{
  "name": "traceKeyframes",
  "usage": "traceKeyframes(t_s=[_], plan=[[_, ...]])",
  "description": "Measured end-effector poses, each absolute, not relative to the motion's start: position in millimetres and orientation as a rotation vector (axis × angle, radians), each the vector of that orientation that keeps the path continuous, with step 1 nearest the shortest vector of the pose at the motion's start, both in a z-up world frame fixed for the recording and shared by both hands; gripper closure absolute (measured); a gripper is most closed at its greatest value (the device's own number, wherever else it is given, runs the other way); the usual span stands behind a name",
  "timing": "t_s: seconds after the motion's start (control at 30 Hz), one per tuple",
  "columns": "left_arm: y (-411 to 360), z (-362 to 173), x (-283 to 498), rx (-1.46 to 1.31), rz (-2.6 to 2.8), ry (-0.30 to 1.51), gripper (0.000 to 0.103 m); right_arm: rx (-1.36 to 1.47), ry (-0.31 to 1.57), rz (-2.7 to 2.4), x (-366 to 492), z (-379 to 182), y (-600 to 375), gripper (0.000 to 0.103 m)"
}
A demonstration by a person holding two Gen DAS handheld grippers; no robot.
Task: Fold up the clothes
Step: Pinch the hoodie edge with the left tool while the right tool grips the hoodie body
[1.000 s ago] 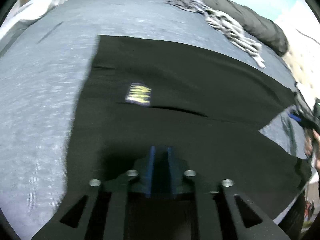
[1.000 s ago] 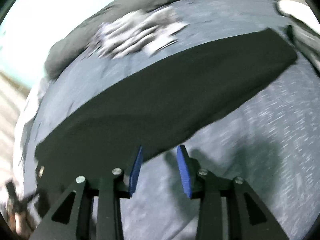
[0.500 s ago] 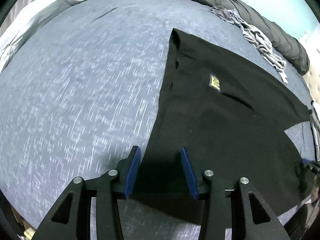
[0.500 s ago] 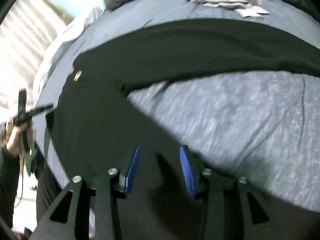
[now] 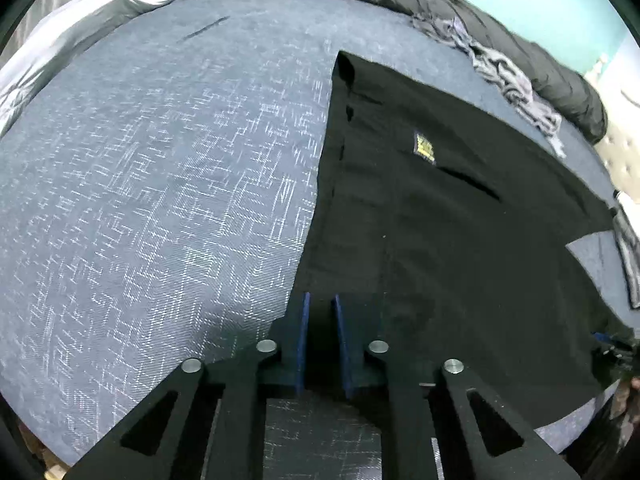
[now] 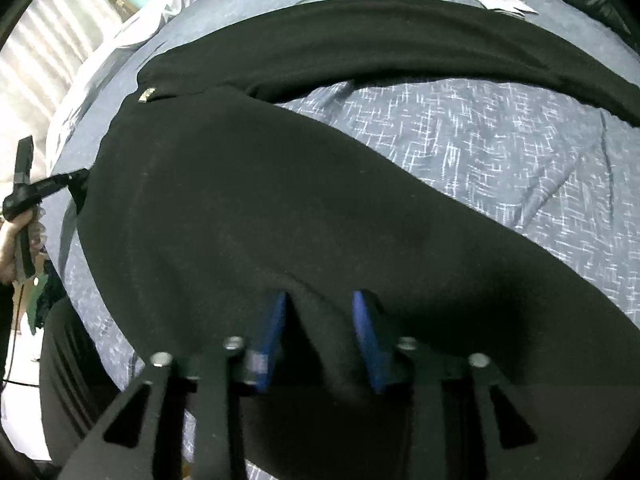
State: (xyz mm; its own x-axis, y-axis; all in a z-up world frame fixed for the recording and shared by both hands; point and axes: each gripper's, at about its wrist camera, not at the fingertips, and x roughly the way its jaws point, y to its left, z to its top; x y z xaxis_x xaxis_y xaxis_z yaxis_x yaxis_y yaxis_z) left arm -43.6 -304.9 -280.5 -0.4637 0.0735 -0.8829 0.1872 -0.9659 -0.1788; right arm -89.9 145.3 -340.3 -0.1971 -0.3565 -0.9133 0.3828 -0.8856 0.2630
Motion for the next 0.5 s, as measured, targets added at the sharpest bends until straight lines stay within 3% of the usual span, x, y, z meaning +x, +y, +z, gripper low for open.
traceKeyframes(t_s=[0.07,0.13,0.5], plan=[[-304,-276,-41,1.585,-2.622,0.369,0.096,1.602,0.055,-2.112,-89,-342,142,0.094],[-303,-270,-38,1.567,-2.647,0.342,0.098,1.595,0.064,-2.110,-89,-342,141,0.099],[-334,-244,-25,1.492,-2.710,0.534,0.100,1.491,0.025,-2.059,-73,-295,154,0.101]])
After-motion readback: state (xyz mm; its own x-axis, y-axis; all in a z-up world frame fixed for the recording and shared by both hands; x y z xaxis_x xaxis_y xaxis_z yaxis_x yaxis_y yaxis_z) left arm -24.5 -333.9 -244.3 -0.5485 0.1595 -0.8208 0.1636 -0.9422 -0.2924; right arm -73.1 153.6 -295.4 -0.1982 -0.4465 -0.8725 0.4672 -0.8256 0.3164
